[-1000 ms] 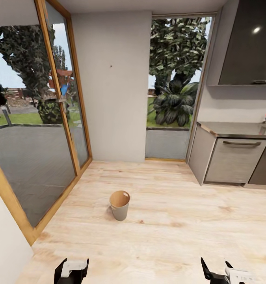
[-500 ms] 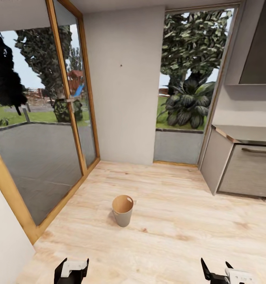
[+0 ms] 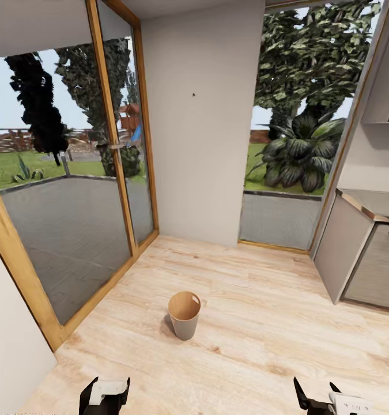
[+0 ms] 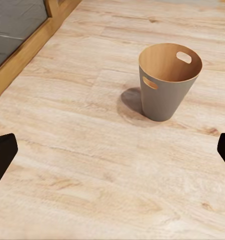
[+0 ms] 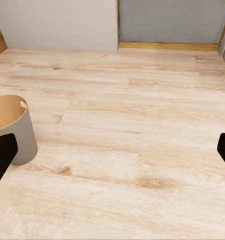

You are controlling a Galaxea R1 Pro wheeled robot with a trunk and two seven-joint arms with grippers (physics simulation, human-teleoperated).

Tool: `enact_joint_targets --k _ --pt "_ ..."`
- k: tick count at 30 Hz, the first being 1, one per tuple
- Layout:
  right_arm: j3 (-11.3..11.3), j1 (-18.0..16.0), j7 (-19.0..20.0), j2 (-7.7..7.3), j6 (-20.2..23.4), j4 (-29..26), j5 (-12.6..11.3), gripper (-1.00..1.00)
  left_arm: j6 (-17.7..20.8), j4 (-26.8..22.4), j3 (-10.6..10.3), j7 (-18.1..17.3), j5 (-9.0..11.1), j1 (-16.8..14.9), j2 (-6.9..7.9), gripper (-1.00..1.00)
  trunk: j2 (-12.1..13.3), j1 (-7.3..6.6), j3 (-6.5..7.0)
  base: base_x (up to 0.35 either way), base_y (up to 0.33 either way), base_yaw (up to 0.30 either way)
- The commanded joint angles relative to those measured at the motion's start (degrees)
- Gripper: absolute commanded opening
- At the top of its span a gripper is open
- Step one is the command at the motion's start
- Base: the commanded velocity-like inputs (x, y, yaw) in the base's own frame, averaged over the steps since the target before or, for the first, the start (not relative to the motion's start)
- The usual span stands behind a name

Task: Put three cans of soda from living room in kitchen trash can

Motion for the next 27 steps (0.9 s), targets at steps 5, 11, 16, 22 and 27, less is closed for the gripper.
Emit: enact_joint_targets --k 5,11,16,22,27 --pt "0.0 0.0 0.0 0.01 0.0 0.0 0.0 1.0 0.0 0.0 0.0 0.0 0.0 0.0 0.0 1.0 0.0 0.0 0.0 0.152 -0.25 0.222" --pt "0.0 0.0 0.0 0.01 0.0 0.0 0.0 1.0 0.0 0.0 0.0 0.0 0.0 0.0 0.0 1.0 0.0 0.0 0.0 0.142 -0.255 0.222" --pt "0.1 0.0 0.0 0.02 0.0 0.1 0.0 1.0 0.0 0.0 0.0 0.0 0.0 0.0 0.0 1.0 0.0 0.0 0.0 0.131 -0.259 0.226" --pt "0.1 0.0 0.0 0.02 0.0 0.2 0.0 1.0 0.0 0.0 0.0 0.0 0.0 0.0 0.0 1.0 0.0 0.0 0.0 0.115 -0.265 0.237" --pt "0.1 0.0 0.0 0.02 0.0 0.2 0.1 1.0 0.0 0.0 0.0 0.0 0.0 0.0 0.01 1.0 0.0 0.0 0.0 0.1 -0.27 0.244"
